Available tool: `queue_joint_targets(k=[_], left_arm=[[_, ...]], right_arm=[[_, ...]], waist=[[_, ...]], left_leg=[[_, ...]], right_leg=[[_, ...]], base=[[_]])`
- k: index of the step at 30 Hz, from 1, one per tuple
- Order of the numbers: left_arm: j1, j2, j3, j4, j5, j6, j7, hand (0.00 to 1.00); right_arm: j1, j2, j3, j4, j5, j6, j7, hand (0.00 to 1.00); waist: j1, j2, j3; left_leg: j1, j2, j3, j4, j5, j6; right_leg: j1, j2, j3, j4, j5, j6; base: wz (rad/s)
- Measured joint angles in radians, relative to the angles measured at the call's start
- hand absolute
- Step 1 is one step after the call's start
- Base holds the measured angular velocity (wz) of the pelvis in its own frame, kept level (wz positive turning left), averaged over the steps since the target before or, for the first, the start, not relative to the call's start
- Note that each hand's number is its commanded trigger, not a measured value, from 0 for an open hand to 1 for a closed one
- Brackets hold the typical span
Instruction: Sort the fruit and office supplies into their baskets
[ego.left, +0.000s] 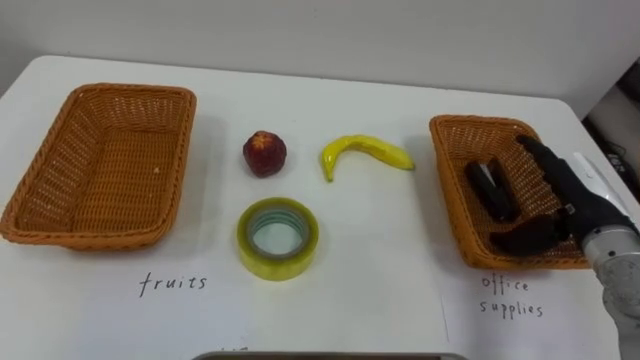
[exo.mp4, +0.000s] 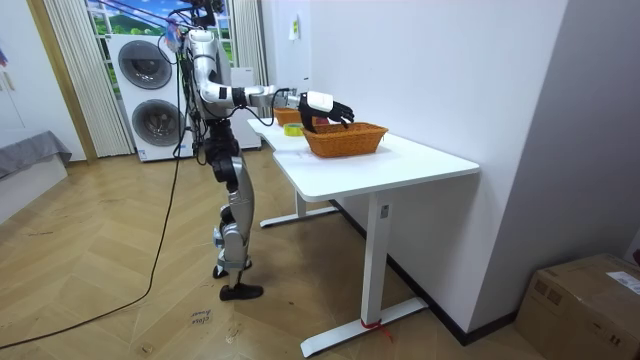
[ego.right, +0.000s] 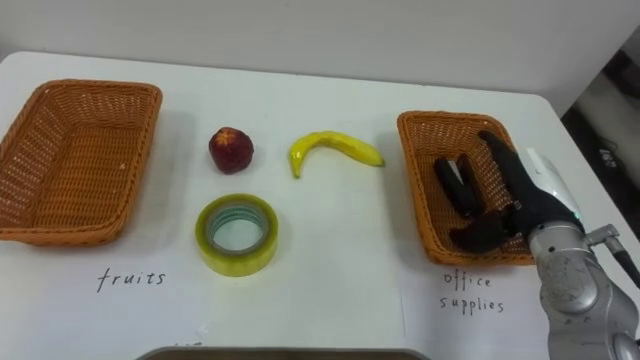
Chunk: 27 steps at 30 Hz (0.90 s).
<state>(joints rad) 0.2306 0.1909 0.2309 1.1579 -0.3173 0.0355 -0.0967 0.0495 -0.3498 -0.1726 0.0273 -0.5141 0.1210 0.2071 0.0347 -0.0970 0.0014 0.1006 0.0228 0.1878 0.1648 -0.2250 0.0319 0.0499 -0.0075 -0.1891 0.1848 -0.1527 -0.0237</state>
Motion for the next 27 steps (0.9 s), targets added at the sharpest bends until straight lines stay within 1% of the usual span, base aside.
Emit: queue_joint_targets(k=[14,19,22,27], left_arm=[[-0.005,-0.004,0.001,0.0,0.0,0.0,-0.003,0.0],[-0.004,-0.004,-0.001,0.0,-0.006,0.001,-0.002,0.0],[-0.004,-0.004,0.0,0.001,-0.004,0.001,-0.002,0.0],[-0.002,-0.004,0.001,0.006,-0.005,0.001,-0.003,0.0]], right_arm=[[0.0,0.0,0.0,-0.001,-0.017,0.0,0.0,0.0],[0.0,0.0,0.0,-0.011,-0.044,0.001,0.0,0.0],[0.0,0.0,-0.001,-0.034,-0.057,0.003,0.0,0.0],[0.0,0.0,-0.009,-0.096,-0.059,0.002,-0.003,0.0]], waist=[[0.0,0.005,0.0007],[0.0,0.002,-0.0005],[-0.002,-0.001,-0.002],[-0.001,0.002,-0.0003]], left_leg=[[0.001,0.0,0.0,0.0,0.0,0.0],[0.001,0.0,0.0,-0.001,0.0,0.0],[0.0,-0.001,0.0,-0.003,0.0,0.0],[-0.001,-0.001,0.0,0.001,0.0,0.0]], right_leg=[[0.0,0.0,-0.001,0.0,0.0,0.0],[0.0,0.0,0.0,0.0,0.0,0.0],[-0.001,0.0,0.0,0.0,0.0,0.0],[-0.001,0.0,0.0,-0.001,0.0,0.0]], base=[[0.0],[0.0],[0.0],[0.0]])
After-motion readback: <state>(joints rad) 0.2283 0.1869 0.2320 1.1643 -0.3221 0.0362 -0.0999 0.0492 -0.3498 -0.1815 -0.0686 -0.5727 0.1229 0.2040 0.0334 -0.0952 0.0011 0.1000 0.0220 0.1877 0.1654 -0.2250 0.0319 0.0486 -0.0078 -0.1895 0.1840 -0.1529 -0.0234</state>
